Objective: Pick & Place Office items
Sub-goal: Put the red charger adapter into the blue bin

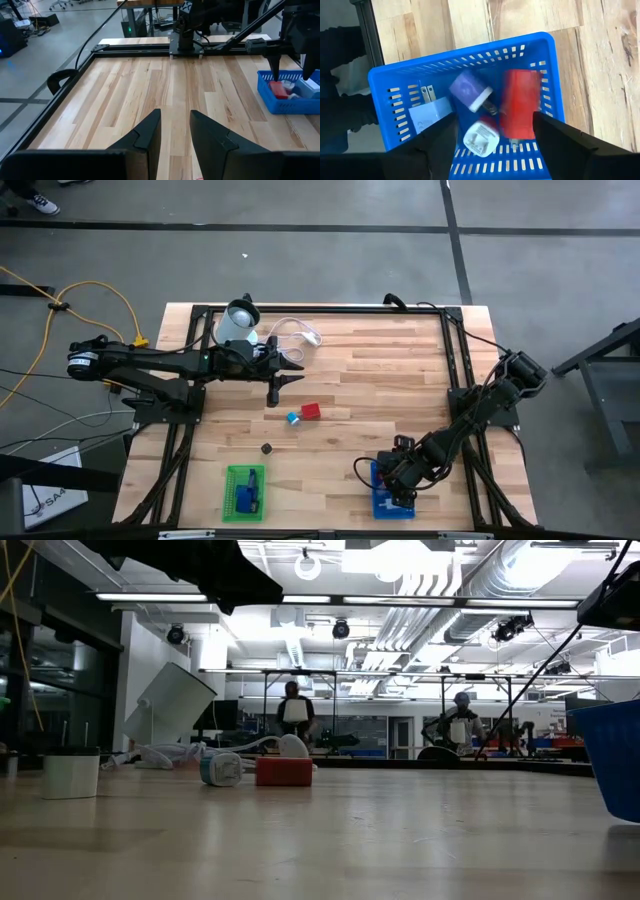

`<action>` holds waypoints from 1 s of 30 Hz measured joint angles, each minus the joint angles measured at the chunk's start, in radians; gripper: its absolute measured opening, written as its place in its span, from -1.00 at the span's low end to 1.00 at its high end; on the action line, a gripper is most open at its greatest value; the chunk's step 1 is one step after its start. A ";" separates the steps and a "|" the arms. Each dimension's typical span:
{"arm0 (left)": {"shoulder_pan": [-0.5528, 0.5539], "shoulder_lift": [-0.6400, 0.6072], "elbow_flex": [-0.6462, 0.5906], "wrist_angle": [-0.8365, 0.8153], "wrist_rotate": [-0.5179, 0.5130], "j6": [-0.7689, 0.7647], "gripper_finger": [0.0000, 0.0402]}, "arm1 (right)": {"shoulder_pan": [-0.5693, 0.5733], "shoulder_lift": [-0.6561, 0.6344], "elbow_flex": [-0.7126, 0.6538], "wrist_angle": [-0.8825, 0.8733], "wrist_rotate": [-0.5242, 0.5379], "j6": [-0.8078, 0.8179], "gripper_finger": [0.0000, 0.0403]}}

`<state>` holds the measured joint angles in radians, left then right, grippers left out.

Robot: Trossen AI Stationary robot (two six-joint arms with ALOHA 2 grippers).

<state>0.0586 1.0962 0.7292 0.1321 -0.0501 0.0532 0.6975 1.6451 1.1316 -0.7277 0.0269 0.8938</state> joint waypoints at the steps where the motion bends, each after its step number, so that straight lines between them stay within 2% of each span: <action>1: 0.000 0.000 0.000 0.000 0.000 0.000 -0.51 | 0.000 0.000 0.000 0.000 0.000 0.000 0.21; 24: 0.000 0.000 0.000 0.000 0.000 0.000 -0.51 | 0.000 0.000 0.000 0.008 0.000 0.001 0.22; 30: 0.000 0.000 0.000 0.000 0.000 0.000 -0.51 | 0.000 0.000 0.000 0.007 -0.005 0.061 0.22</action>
<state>0.0586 1.0962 0.7292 0.1318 -0.0502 0.0532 0.6975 1.6447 1.1316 -0.7204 0.0224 0.9550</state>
